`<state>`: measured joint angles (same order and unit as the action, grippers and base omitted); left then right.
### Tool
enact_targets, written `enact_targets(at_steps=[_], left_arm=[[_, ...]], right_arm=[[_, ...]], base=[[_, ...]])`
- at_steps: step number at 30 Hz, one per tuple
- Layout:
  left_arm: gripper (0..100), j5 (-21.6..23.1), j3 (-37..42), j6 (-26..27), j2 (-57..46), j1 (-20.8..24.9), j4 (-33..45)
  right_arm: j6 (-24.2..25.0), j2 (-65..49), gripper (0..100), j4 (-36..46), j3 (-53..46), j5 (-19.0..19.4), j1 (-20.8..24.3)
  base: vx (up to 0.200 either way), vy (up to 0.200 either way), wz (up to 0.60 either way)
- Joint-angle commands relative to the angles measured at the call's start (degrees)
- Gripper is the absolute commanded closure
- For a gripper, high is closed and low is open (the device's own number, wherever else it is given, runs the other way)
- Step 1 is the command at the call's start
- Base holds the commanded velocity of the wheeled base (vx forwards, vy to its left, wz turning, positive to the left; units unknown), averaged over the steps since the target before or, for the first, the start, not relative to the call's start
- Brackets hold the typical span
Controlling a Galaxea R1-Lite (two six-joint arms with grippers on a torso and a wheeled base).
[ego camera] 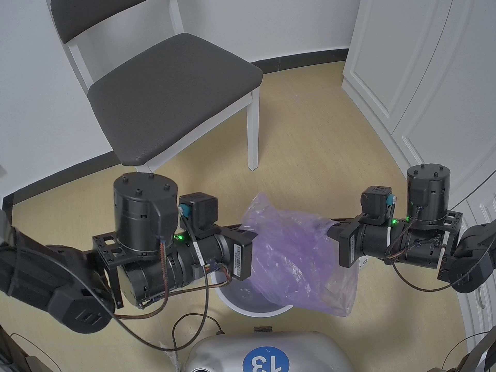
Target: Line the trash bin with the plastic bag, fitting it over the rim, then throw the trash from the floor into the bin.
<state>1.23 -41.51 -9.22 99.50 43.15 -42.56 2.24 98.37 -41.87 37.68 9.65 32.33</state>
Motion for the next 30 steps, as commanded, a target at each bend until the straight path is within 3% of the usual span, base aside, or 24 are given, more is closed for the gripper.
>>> enact_targets(at_steps=[1,5,12,18,23,30], left_arm=[[100,2.55,0.2,-0.19,7.99,-2.99,-4.55],[100,2.99,-0.15,-0.28,10.72,-3.16,-5.87],[100,4.66,-0.24,-1.59,17.48,-5.1,-14.92],[100,5.01,1.96,-1.68,15.46,-8.88,-17.21],[100,12.04,8.29,-1.68,10.72,-13.01,-17.3],[100,14.24,13.74,-1.59,9.13,-13.89,-17.3]], right_arm=[[0.04,5.17,100,-4.27,-2.0,2.74,-4.2],[0.04,6.58,100,-6.47,-2.0,3.53,-5.61],[-0.05,7.72,100,-6.9,-2.0,3.53,-6.05],[-1.01,6.49,100,-5.41,-2.09,3.26,-8.07],[-6.46,2.36,100,5.14,-1.12,3.18,-11.32],[-14.2,1.3,100,10.32,-2.44,2.74,-11.85]], base=[[0.0,0.0,0.0],[0.0,0.0,0.0],[0.0,0.0,0.0],[0.0,0.0,0.0],[0.0,0.0,0.0],[0.0,0.0,0.0]])
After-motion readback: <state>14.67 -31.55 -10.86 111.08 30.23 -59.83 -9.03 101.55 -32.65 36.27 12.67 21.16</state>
